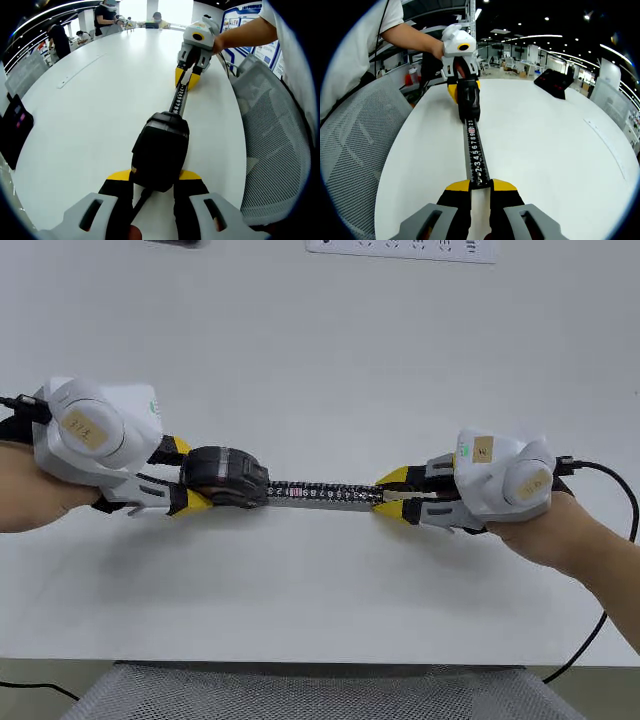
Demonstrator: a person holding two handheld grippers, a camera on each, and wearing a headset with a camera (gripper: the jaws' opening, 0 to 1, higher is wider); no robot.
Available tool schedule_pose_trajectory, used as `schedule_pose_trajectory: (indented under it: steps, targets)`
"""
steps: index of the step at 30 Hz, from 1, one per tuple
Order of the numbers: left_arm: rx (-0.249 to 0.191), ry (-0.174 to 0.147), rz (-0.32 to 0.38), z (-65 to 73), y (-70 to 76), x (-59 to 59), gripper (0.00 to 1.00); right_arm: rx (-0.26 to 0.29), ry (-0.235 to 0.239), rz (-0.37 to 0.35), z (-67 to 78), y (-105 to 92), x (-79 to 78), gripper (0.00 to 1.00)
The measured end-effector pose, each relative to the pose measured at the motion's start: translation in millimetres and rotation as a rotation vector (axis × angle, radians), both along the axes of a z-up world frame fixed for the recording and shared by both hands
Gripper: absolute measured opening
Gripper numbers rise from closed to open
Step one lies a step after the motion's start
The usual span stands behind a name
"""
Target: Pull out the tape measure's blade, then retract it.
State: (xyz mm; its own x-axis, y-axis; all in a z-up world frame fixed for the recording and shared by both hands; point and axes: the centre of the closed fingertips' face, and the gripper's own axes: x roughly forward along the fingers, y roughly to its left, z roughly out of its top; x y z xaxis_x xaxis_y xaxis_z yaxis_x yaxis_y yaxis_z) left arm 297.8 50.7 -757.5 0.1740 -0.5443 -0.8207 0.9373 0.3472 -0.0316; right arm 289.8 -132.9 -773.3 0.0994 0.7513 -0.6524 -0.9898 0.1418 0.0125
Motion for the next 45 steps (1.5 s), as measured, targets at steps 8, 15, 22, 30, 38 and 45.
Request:
schedule_pose_trajectory:
  steps: [8,15,22,30,38,45]
  targets:
    - [0.001,0.0,0.001,0.2,0.1,-0.3,0.26,-0.011,-0.007,0.0,1.9,-6.4,1.4,0.09]
    - [0.001,0.002,0.002,0.4,0.1,-0.7,0.26,-0.018,-0.012,-0.003,2.7,-12.5,2.1,0.09]
    - [0.001,0.003,0.002,0.2,0.2,-0.6,0.26,-0.024,-0.011,-0.009,2.7,-19.6,2.6,0.09]
    - [0.001,0.003,0.003,0.3,0.2,-0.3,0.26,-0.035,-0.012,-0.01,1.1,-30.0,5.8,0.1]
    - [0.0,0.003,0.004,0.4,0.3,-0.8,0.26,-0.045,-0.013,-0.014,3.1,-35.3,5.3,0.09]
    - [0.001,0.002,0.004,0.6,0.3,-0.7,0.26,-0.057,-0.015,-0.012,4.0,-41.0,5.0,0.09]
